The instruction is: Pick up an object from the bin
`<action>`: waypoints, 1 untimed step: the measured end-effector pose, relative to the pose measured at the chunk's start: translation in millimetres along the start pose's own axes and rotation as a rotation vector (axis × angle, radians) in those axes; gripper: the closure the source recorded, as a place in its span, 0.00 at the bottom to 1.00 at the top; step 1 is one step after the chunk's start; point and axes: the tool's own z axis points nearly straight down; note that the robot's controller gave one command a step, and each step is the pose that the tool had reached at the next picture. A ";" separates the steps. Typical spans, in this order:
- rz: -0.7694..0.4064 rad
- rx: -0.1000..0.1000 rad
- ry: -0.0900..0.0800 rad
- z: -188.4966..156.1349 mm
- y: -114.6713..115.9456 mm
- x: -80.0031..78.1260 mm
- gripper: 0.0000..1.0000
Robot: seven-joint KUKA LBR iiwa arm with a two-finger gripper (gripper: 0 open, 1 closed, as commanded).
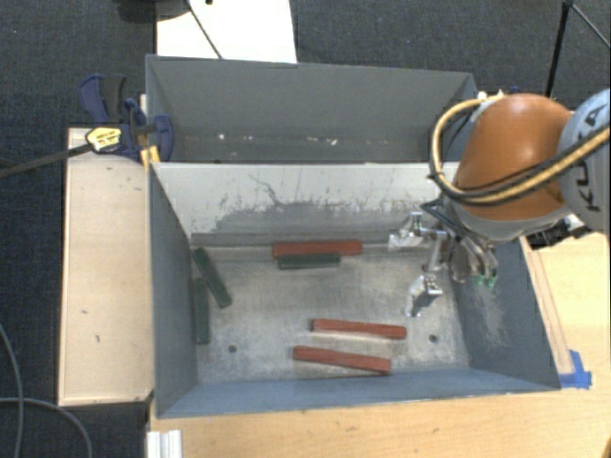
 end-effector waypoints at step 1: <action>0.000 0.000 0.000 0.0 0.0 0.0 0.00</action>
Offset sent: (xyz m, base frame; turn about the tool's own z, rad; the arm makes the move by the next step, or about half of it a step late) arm -0.0553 0.0157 -0.1239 -0.3073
